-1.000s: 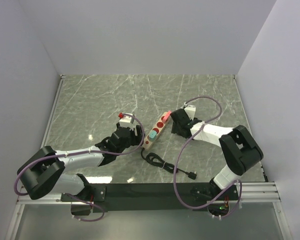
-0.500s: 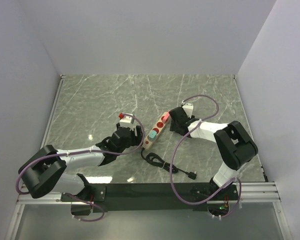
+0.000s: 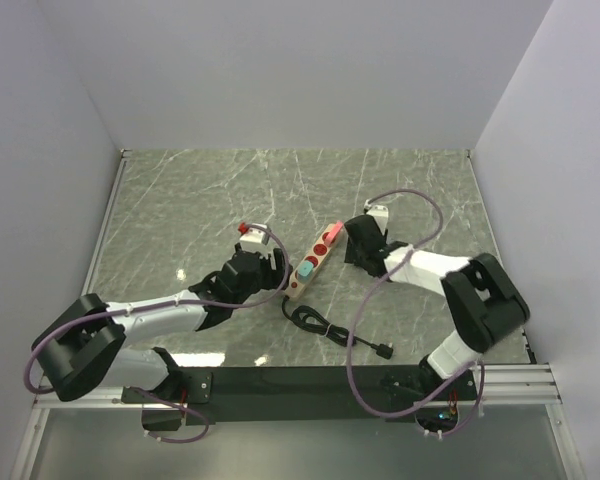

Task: Insert the plug

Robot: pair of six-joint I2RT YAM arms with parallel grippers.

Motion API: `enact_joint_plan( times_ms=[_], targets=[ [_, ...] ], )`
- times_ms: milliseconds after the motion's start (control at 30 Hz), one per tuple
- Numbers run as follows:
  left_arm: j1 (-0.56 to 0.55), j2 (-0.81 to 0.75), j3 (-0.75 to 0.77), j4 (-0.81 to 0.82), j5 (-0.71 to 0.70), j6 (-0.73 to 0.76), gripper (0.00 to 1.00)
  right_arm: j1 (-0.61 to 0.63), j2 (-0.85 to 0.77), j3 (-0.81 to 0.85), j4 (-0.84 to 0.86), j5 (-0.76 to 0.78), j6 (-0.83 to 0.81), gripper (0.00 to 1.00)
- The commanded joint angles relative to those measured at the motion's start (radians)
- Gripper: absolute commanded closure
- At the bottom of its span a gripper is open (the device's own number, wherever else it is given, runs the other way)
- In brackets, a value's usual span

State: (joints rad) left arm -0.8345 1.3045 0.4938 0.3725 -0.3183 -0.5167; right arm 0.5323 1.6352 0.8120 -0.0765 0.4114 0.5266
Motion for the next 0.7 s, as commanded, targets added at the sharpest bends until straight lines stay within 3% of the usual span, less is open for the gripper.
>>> enact_joint_plan(
  times_ms=[0,167,333,667],
  targets=[
    [0.003,-0.074,0.045,0.025,0.076,0.001,0.25,0.018,-0.186,-0.063,0.108,-0.049,-0.108,1.00],
    [0.003,-0.145,0.051,0.022,0.148,-0.014,0.25,0.055,-0.365,-0.175,0.271,-0.268,-0.256,1.00],
    [0.003,-0.218,0.057,0.005,0.208,-0.037,0.27,0.165,-0.495,-0.235,0.369,-0.379,-0.387,1.00],
    [-0.002,-0.218,0.046,0.042,0.283,-0.078,0.28,0.342,-0.534,-0.235,0.409,-0.479,-0.502,1.00]
  ],
)
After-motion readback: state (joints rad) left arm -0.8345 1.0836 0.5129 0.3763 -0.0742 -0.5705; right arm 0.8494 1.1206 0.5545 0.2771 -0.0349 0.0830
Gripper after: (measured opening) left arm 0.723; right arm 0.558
